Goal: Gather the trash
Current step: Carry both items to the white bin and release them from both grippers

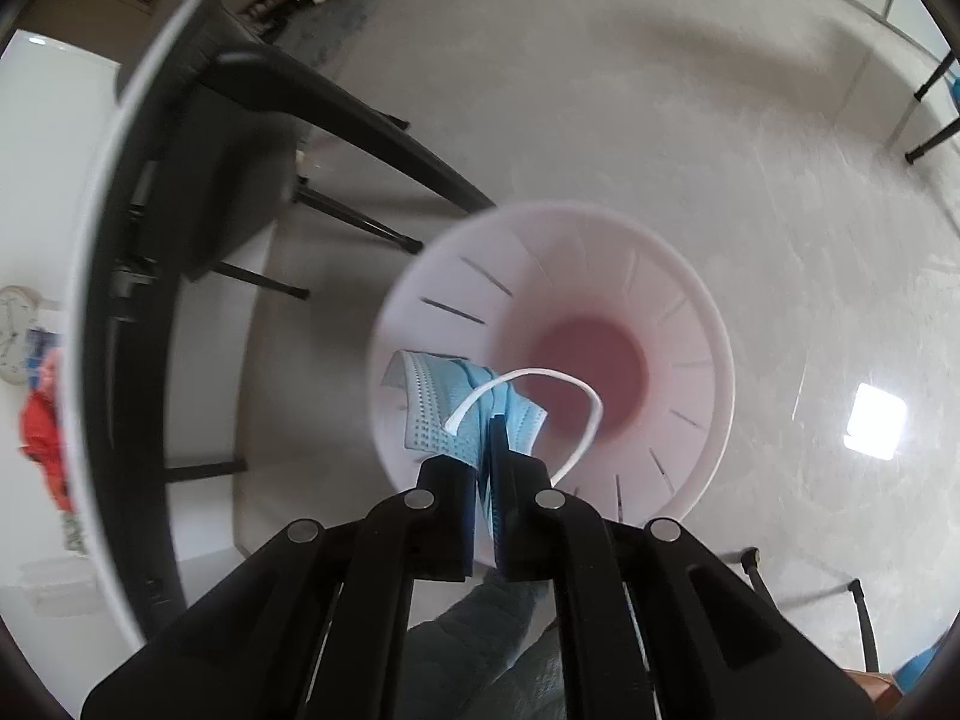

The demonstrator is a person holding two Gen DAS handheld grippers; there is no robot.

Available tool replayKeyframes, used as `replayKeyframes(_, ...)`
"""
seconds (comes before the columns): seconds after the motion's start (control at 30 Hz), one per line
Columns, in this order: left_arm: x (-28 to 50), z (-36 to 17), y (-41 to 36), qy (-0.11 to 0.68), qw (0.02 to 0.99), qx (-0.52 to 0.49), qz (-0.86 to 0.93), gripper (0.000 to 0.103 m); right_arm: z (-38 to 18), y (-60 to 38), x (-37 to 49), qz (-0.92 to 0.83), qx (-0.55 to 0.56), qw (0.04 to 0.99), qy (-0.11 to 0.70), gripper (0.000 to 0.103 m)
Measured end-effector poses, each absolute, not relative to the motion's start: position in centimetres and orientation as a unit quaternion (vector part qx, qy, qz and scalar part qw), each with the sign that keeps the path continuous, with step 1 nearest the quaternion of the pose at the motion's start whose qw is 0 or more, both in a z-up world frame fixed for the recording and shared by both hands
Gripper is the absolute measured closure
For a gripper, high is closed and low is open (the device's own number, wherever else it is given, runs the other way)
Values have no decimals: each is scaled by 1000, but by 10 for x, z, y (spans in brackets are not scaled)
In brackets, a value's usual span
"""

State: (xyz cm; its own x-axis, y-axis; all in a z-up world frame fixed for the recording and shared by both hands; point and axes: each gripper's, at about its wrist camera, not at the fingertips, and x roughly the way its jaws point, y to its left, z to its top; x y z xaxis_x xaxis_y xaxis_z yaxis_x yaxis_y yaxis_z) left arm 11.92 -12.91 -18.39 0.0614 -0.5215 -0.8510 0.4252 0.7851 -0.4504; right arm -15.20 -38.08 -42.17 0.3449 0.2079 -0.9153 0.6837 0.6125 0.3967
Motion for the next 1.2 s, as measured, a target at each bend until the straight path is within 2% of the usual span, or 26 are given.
replayKeyframes(0.03,114,-183,-133,603,725,-39,-330,77,-427,-379,-151,-167,409,709,550,91)
replayKeyframes(0.1,103,-185,-140,605,718,-32,-342,77,-432,-377,-153,-167,411,705,553,62)
replayKeyframes(0.23,90,-190,-170,615,700,-22,-362,77,-413,-375,-163,-162,385,725,547,51)
replayKeyframes(0.43,50,-194,-204,624,670,-11,-402,77,-328,-371,-179,-121,355,787,491,34)
replayKeyframes(0.5,36,-196,-220,632,654,-18,-415,77,-285,-364,-185,-96,337,820,453,18)
replayKeyframes(0.6,20,-196,-244,638,635,-26,-434,77,-227,-349,-191,-57,309,867,386,5)
replayKeyframes(0.7,1,-192,-269,636,623,-25,-455,77,-202,-346,-193,-16,325,878,350,5)
replayKeyframes(0.93,-32,-198,-307,645,595,-24,-479,77,-207,-367,-190,-13,379,869,316,7)
replayKeyframes(1.0,-38,-206,-315,652,588,-22,-478,77,-208,-377,-191,-5,380,870,315,28)
replayKeyframes(1.03,-38,-210,-316,654,587,-20,-476,77,-211,-380,-189,-4,377,868,324,33)
replayKeyframes(1.07,-40,-214,-320,656,589,-17,-472,77,-216,-385,-188,-10,371,865,337,44)
replayKeyframes(1.1,-41,-218,-318,657,589,-17,-470,77,-220,-388,-187,-12,368,862,348,51)
replayKeyframes(1.2,-40,-241,-326,675,581,-15,-455,77,-235,-401,-188,-9,374,854,361,56)
